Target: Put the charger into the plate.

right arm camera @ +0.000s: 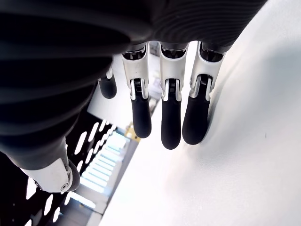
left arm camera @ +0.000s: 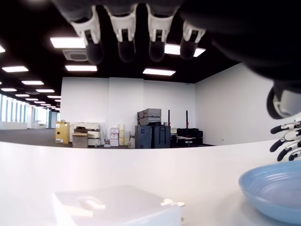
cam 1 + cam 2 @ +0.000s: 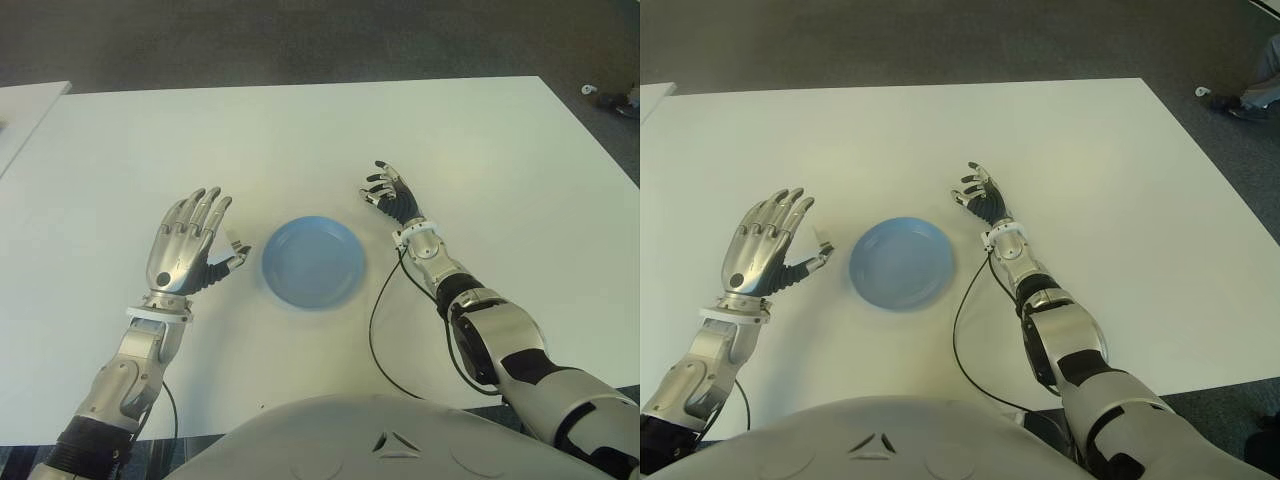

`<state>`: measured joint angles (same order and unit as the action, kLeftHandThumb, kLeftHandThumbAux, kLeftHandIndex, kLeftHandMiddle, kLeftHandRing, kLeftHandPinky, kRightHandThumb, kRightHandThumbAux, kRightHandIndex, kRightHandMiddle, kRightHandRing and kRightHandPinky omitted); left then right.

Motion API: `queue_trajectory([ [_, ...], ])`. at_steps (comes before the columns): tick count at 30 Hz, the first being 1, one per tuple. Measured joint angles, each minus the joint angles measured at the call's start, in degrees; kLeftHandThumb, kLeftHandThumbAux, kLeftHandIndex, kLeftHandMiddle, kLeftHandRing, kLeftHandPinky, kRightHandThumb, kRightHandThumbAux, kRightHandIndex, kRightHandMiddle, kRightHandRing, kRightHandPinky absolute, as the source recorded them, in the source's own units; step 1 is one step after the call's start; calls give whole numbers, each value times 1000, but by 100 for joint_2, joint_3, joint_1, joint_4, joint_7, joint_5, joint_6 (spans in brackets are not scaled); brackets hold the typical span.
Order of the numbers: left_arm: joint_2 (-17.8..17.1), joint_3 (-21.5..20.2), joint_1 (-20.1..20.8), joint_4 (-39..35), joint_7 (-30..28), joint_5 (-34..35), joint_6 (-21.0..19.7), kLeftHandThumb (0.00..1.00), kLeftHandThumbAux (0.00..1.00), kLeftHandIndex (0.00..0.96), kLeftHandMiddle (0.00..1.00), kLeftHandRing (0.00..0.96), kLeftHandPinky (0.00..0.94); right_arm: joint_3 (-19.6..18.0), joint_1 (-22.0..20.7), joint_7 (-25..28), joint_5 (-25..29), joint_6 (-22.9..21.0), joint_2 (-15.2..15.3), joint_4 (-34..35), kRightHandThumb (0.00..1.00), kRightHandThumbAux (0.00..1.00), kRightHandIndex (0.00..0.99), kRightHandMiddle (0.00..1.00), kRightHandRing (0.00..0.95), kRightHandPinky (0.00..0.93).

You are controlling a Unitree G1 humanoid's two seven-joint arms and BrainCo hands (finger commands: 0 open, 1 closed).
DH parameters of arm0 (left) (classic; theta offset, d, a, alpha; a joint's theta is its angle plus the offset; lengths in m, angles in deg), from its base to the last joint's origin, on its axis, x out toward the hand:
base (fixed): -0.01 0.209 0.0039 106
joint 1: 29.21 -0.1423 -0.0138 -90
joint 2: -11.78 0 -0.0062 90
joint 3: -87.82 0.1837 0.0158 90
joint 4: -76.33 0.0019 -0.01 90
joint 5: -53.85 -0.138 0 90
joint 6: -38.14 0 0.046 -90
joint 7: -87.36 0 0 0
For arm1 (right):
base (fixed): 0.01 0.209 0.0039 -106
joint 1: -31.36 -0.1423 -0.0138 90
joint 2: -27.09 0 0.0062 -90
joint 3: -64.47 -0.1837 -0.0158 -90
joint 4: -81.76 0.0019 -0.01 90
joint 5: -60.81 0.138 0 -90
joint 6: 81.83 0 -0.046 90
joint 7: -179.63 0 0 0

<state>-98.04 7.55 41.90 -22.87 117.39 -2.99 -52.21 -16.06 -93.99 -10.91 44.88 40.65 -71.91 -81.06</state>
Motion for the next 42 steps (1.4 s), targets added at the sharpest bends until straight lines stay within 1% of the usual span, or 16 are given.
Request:
queue_trajectory([
  [11, 86, -37, -2, -160, -267, -107, -155, 155, 275, 0, 0, 0, 0, 59, -3, -85, -61, 0, 1, 0, 40, 639, 62, 270, 326, 345],
  [19, 90, -41, 18, 61, -462, -169, -347, 135, 255, 0, 0, 0, 0, 63, -3, -87, -64, 1, 3, -2, 41, 637, 52, 275, 329, 344],
  [28, 77, -39, 123, 679, -469, -164, -375, 124, 230, 0, 0, 0, 0, 69, -2, -95, -69, 9, 11, -2, 37, 655, 44, 289, 340, 345],
  [35, 51, 26, 478, 1837, -76, -53, -21, 139, 215, 0, 0, 0, 0, 75, 1, -100, -81, 20, 15, -3, 38, 654, 46, 280, 332, 338],
  [39, 47, 57, 607, 2223, 11, -19, 79, 154, 203, 0, 0, 0, 0, 73, -1, -99, -80, 20, 22, -3, 40, 651, 44, 279, 329, 335],
  [42, 45, 67, 657, 2323, 13, 0, 86, 164, 194, 0, 0, 0, 0, 73, -1, -100, -80, 21, 22, -3, 41, 651, 42, 281, 331, 335],
])
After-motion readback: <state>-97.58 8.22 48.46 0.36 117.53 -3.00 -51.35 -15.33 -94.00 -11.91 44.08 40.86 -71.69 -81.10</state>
